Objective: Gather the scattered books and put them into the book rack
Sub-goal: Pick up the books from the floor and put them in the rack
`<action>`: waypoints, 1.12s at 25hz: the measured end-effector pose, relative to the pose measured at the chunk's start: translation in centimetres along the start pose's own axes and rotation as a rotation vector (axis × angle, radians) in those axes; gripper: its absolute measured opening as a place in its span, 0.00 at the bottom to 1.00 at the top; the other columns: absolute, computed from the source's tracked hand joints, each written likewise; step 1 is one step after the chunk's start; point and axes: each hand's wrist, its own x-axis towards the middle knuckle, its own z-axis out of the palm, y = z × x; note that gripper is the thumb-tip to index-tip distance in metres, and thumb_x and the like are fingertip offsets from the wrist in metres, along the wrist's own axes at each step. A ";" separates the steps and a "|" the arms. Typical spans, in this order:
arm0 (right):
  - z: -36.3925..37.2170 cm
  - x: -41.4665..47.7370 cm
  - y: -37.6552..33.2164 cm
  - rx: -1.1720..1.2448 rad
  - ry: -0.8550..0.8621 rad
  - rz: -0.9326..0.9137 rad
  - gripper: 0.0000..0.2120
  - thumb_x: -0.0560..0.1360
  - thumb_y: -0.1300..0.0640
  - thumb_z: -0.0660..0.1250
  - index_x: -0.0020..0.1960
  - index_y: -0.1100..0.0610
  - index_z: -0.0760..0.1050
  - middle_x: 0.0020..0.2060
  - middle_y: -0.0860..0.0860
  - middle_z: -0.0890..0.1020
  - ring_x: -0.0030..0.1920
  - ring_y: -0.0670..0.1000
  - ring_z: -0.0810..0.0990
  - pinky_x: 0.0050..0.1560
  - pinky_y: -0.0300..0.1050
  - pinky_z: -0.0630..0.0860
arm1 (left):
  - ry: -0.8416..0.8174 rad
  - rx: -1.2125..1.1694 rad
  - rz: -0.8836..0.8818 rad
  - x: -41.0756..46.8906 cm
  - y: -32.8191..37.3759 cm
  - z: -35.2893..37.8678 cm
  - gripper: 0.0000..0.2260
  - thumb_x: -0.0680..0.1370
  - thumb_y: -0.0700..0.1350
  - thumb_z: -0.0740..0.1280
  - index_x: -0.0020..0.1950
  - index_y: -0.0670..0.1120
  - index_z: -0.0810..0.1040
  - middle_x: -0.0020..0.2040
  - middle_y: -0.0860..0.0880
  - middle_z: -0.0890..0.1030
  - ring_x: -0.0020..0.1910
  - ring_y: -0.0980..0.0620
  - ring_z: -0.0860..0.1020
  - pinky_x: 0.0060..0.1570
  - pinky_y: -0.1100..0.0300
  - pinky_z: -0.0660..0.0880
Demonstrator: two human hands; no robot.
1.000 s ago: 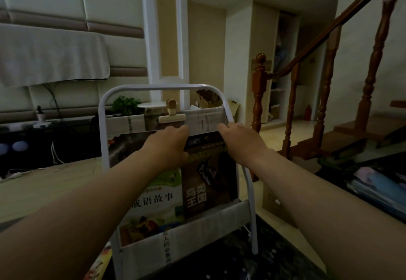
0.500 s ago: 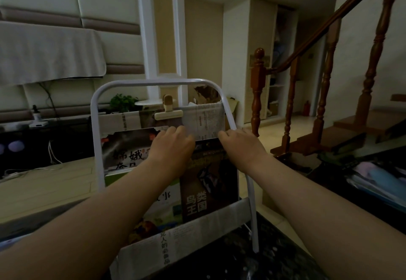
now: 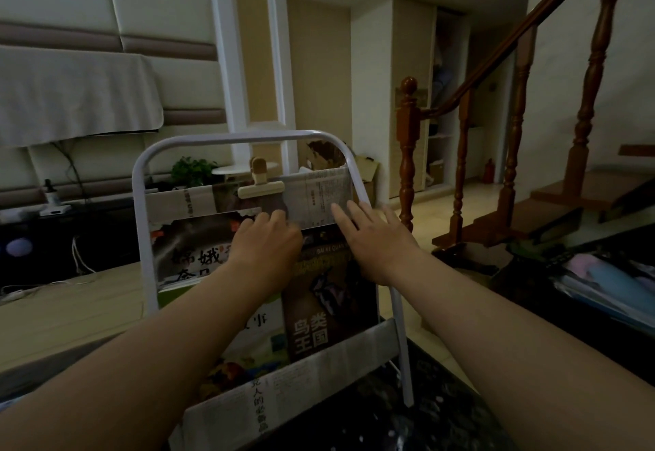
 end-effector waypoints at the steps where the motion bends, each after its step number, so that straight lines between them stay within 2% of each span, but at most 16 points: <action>1: 0.0 -0.1 0.1 0.017 0.000 0.002 0.46 0.78 0.53 0.66 0.80 0.55 0.35 0.79 0.60 0.50 0.79 0.60 0.48 0.75 0.65 0.54 | -0.001 -0.005 0.002 0.1 0.1 -0.1 0.16 0.78 0.51 0.66 0.63 0.46 0.71 0.58 0.45 0.72 0.58 0.44 0.73 0.55 0.51 0.71; 6: 0.1 -0.9 1.3 0.089 0.003 0.000 0.50 0.75 0.53 0.70 0.80 0.54 0.35 0.79 0.60 0.48 0.79 0.60 0.48 0.76 0.64 0.53 | 0.011 -0.026 0.027 0.7 1.3 -1.3 0.17 0.77 0.51 0.67 0.63 0.47 0.69 0.58 0.45 0.72 0.58 0.45 0.73 0.57 0.50 0.73; 12: 0.5 -3.8 4.6 0.163 0.026 0.056 0.46 0.76 0.56 0.68 0.80 0.54 0.38 0.79 0.58 0.51 0.79 0.59 0.51 0.75 0.61 0.57 | 0.085 0.031 0.107 1.8 5.1 -2.7 0.16 0.77 0.50 0.66 0.62 0.47 0.69 0.59 0.44 0.71 0.58 0.44 0.72 0.55 0.51 0.70; 14: 1.2 -5.4 6.4 0.194 0.009 0.100 0.45 0.76 0.59 0.67 0.80 0.53 0.39 0.79 0.58 0.51 0.79 0.58 0.51 0.75 0.61 0.58 | 0.040 0.072 0.218 2.2 6.5 -2.5 0.18 0.77 0.50 0.66 0.65 0.47 0.70 0.61 0.45 0.70 0.59 0.44 0.71 0.56 0.51 0.70; 17: 2.6 -8.5 9.5 0.212 -0.050 0.170 0.45 0.76 0.58 0.68 0.80 0.51 0.39 0.79 0.58 0.51 0.79 0.58 0.51 0.76 0.60 0.57 | -0.110 0.124 0.323 2.6 8.9 -1.5 0.23 0.77 0.49 0.67 0.71 0.51 0.67 0.70 0.45 0.66 0.66 0.44 0.68 0.62 0.50 0.69; 24: 5.0 -14.8 15.8 0.258 -0.152 0.346 0.44 0.78 0.56 0.67 0.81 0.51 0.39 0.80 0.58 0.51 0.79 0.58 0.51 0.77 0.60 0.56 | -0.295 0.181 0.213 4.4 11.9 -0.3 0.27 0.76 0.52 0.68 0.74 0.54 0.65 0.73 0.48 0.66 0.71 0.44 0.66 0.66 0.47 0.68; 26: 5.8 -16.1 16.9 0.259 -0.168 0.366 0.42 0.79 0.54 0.66 0.81 0.52 0.40 0.80 0.59 0.52 0.79 0.58 0.52 0.77 0.60 0.56 | -0.298 0.194 0.210 4.8 12.6 -0.3 0.24 0.76 0.52 0.68 0.72 0.53 0.68 0.71 0.48 0.69 0.68 0.45 0.69 0.63 0.48 0.71; 28: 6.7 -17.1 17.8 0.264 -0.180 0.388 0.42 0.78 0.54 0.66 0.81 0.52 0.41 0.79 0.59 0.53 0.79 0.59 0.53 0.77 0.59 0.57 | -0.213 0.189 0.229 5.1 13.6 -1.0 0.20 0.77 0.51 0.68 0.68 0.50 0.71 0.65 0.47 0.73 0.60 0.47 0.75 0.56 0.51 0.76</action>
